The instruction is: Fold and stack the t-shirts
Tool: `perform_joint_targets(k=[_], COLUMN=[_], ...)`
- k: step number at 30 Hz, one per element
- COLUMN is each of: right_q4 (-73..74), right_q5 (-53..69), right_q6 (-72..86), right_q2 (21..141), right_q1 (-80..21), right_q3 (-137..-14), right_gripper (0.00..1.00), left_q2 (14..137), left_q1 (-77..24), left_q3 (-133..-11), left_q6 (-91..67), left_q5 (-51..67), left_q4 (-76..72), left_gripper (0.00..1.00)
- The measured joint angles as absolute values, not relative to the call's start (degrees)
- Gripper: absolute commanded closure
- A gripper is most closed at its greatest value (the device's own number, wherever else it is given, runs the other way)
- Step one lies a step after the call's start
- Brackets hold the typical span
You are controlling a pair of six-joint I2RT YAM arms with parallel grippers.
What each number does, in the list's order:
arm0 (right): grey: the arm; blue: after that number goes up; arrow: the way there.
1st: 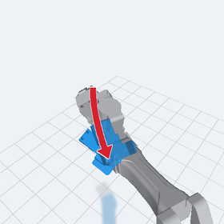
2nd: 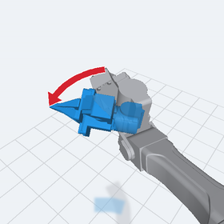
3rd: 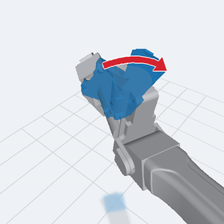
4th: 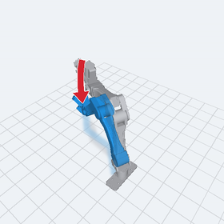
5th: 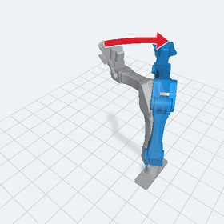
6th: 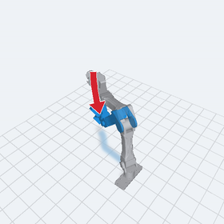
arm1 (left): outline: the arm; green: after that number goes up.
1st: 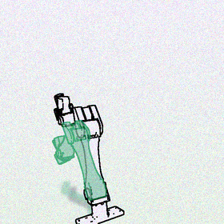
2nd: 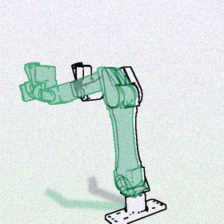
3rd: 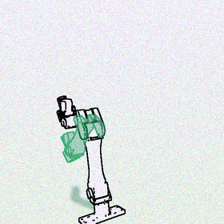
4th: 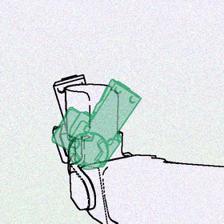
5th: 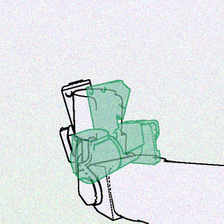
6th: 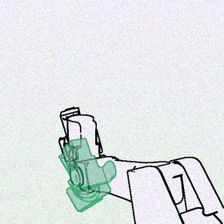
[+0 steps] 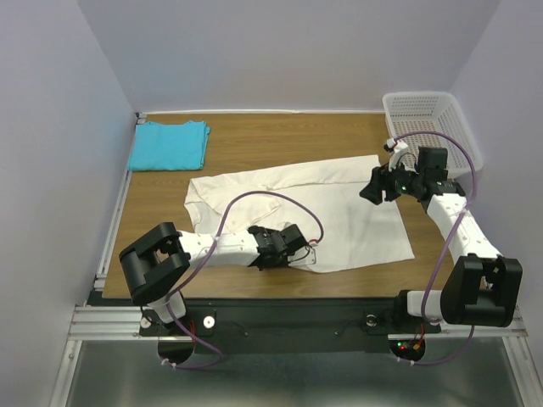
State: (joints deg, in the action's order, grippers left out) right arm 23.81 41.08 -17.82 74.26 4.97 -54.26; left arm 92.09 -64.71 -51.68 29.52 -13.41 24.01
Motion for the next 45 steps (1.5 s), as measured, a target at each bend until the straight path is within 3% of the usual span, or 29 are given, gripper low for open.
perform_joint_targets(k=[15, 22, 23, 25, 28, 31, 36, 45], right_q4=[23.8, 23.8, 23.8, 23.8, 23.9, 24.1, 31.3, 52.6], right_q5=[41.9, 42.1, 42.1, 42.1, 42.2, 42.2, 40.5, 28.2], right_q6=[-17.8, -17.8, -17.8, -17.8, -17.8, -18.5, -26.1, -61.6], right_q2=[74.3, 74.3, 74.3, 74.3, 74.3, 74.3, 74.6, 75.7], right_q1=[5.3, 5.3, 5.3, 5.4, 5.6, 5.7, 5.7, 5.7], right_q3=[-54.3, -54.3, -54.3, -54.3, -54.3, -54.3, -56.4, -57.5], right_gripper=[0.33, 0.33, 0.33, 0.33, 0.32, 0.21, 0.16, 0.23], left_q2=[88.5, 88.5, 88.5, 88.5, 88.5, 88.5, 86.0, 67.9], left_q1=[-64.7, -64.4, -64.3, -64.0, -63.7, -63.6, -63.2, -62.1], left_q3=[-52.0, -52.0, -52.0, -52.0, -52.0, -52.0, -52.0, -51.7], left_q6=[29.0, 28.8, 28.7, 28.5, 28.2, 27.9, 26.9, 25.4], left_q5=[-11.5, -11.0, -11.0, -11.0, -11.4, -12.1, -12.7, -13.1], left_q4=[24.6, 24.5, 24.5, 24.4, 24.1, 23.8, 24.2, 24.1], left_gripper=[0.64, 0.8, 0.9, 1.0, 1.0, 1.0, 1.0, 1.0])
